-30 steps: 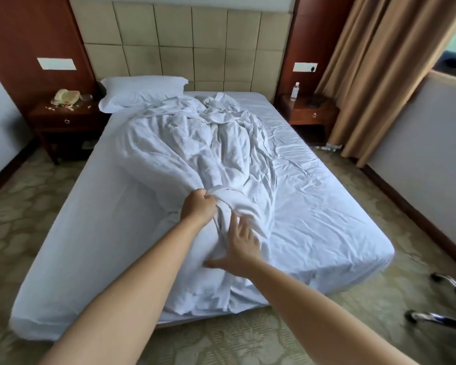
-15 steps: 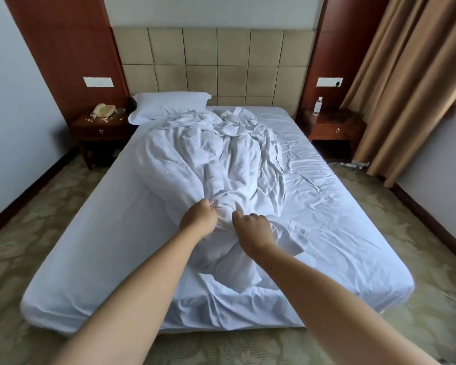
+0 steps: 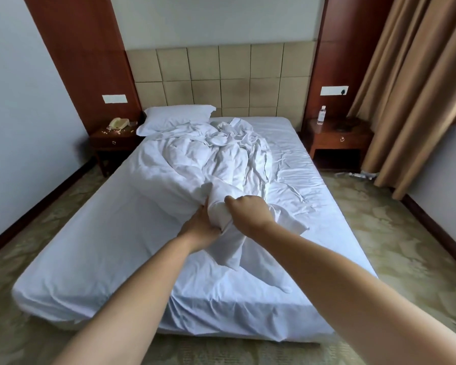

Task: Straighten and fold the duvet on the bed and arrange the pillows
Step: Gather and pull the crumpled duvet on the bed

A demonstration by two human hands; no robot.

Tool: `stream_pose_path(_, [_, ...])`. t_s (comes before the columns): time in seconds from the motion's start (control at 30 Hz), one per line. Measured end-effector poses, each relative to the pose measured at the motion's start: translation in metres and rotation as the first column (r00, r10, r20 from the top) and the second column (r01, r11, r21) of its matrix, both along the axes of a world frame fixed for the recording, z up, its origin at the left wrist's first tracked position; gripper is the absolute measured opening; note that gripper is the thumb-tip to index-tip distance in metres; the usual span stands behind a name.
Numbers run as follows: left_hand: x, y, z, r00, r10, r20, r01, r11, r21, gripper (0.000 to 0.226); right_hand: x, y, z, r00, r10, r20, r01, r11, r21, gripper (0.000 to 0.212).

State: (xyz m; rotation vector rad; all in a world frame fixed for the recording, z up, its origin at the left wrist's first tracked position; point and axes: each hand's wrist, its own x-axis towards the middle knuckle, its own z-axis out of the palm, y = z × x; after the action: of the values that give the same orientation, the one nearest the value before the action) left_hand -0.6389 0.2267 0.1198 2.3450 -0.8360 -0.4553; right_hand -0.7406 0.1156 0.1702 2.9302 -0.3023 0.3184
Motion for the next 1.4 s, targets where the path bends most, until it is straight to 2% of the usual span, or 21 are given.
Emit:
stream_pose_path(0.1, [-0.018, -0.018, 0.021, 0.999, -0.041, -0.018, 0.042, 0.997, 0.059, 0.049, -0.016, -0.021, 0.015, 0.998, 0.058, -0.005, -0.058, 0.994, -0.091, 0.025])
stream_pose_path(0.17, [-0.030, -0.032, 0.033, 0.995, -0.101, 0.004, 0.100, 0.986, 0.134, 0.034, -0.029, -0.035, 0.021, 0.997, 0.073, -0.005, -0.073, 0.993, -0.096, 0.025])
stream_pose_path(0.2, [-0.037, -0.039, 0.038, 0.992, -0.122, 0.007, 0.120, 0.979, 0.167, 0.037, -0.036, -0.042, 0.022, 0.998, 0.069, -0.005, -0.069, 0.993, -0.092, 0.026])
stream_pose_path(0.27, [-0.044, -0.049, 0.039, 0.981, -0.173, 0.083, 0.146, 0.953, 0.266, 0.060, -0.049, -0.056, 0.023, 0.999, 0.053, 0.007, -0.053, 0.995, -0.087, 0.027])
stream_pose_path(0.33, [-0.048, -0.057, 0.035, 0.918, -0.253, 0.305, 0.146, 0.931, 0.334, 0.080, -0.061, -0.067, 0.021, 0.998, 0.028, 0.050, -0.025, 0.998, -0.059, 0.029])
stream_pose_path(0.4, [-0.055, -0.067, 0.033, 0.867, -0.220, 0.448, 0.127, 0.965, 0.228, 0.071, -0.072, -0.072, 0.020, 1.000, 0.011, 0.022, -0.011, 1.000, -0.017, 0.029])
stream_pose_path(0.47, [-0.066, -0.084, 0.036, 0.916, -0.055, 0.396, 0.015, 0.995, 0.103, 0.045, -0.078, -0.080, 0.023, 0.999, 0.006, -0.033, -0.007, 1.000, -0.009, 0.029])
stream_pose_path(0.5, [-0.074, -0.095, 0.040, 0.938, 0.006, 0.348, -0.041, 0.995, 0.094, 0.037, -0.080, -0.086, 0.024, 1.000, 0.009, -0.024, -0.010, 1.000, -0.025, 0.028])
stream_pose_path(0.53, [-0.081, -0.105, 0.045, 0.951, 0.045, 0.306, -0.076, 0.993, 0.089, 0.033, -0.083, -0.094, 0.029, 1.000, 0.003, 0.009, -0.002, 0.997, -0.074, 0.027])
stream_pose_path(0.63, [-0.102, -0.137, 0.065, 0.963, 0.120, 0.240, -0.118, 0.993, -0.024, 0.029, -0.091, -0.130, 0.045, 0.963, 0.029, 0.268, 0.026, 0.979, -0.201, 0.021])
stream_pose_path(0.7, [-0.120, -0.161, 0.078, 0.976, 0.100, 0.194, -0.082, 0.992, -0.098, 0.026, -0.097, -0.159, 0.052, 0.897, 0.055, 0.439, 0.060, 0.968, -0.243, 0.003])
stream_pose_path(0.77, [-0.139, -0.182, 0.082, 0.983, 0.017, 0.184, 0.002, 0.995, -0.101, 0.024, -0.106, -0.180, 0.046, 0.832, 0.001, 0.555, 0.145, 0.965, -0.220, 0.017])
stream_pose_path(0.83, [-0.149, -0.198, 0.068, 0.957, -0.171, 0.236, 0.172, 0.985, 0.013, 0.019, -0.113, -0.197, 0.017, 0.798, -0.048, 0.601, 0.195, 0.964, -0.182, 0.018])
stream_pose_path(0.9, [-0.146, -0.204, 0.039, 0.889, -0.394, 0.234, 0.339, 0.909, 0.242, 0.019, -0.125, -0.204, -0.025, 0.876, -0.158, 0.455, 0.230, 0.967, -0.107, 0.011])
stream_pose_path(0.93, [-0.141, -0.205, 0.022, 0.842, -0.498, 0.206, 0.396, 0.831, 0.390, 0.023, -0.133, -0.207, -0.049, 0.925, -0.257, 0.280, 0.281, 0.958, -0.050, 0.010])
stream_pose_path(0.97, [-0.136, -0.203, 0.005, 0.797, -0.581, 0.167, 0.423, 0.734, 0.532, 0.031, -0.142, -0.207, -0.073, 0.930, -0.365, 0.040, 0.364, 0.931, 0.040, 0.016])
stream_pose_path(1.03, [-0.127, -0.196, -0.027, 0.740, -0.668, 0.079, 0.419, 0.550, 0.723, 0.051, -0.165, -0.201, -0.114, 0.822, -0.425, -0.379, 0.509, 0.847, 0.152, 0.035])
stream_pose_path(1.07, [-0.124, -0.193, -0.039, 0.736, -0.676, 0.031, 0.422, 0.494, 0.760, 0.057, -0.174, -0.197, -0.130, 0.766, -0.421, -0.485, 0.555, 0.815, 0.168, 0.042])
stream_pose_path(1.13, [-0.122, -0.188, -0.054, 0.745, -0.666, -0.043, 0.437, 0.438, 0.786, 0.061, -0.182, -0.188, -0.153, 0.701, -0.397, -0.593, 0.598, 0.780, 0.185, 0.052])
stream_pose_path(1.2, [-0.120, -0.188, -0.060, 0.750, -0.658, -0.067, 0.437, 0.417, 0.797, 0.060, -0.179, -0.186, -0.163, 0.682, -0.350, -0.642, 0.607, 0.760, 0.231, 0.061])
stream_pose_path(1.4, [-0.102, -0.199, -0.061, 0.748, -0.659, -0.081, 0.466, 0.434, 0.771, 0.062, -0.154, -0.191, -0.161, 0.737, -0.335, -0.586, 0.600, 0.723, 0.342, 0.076])
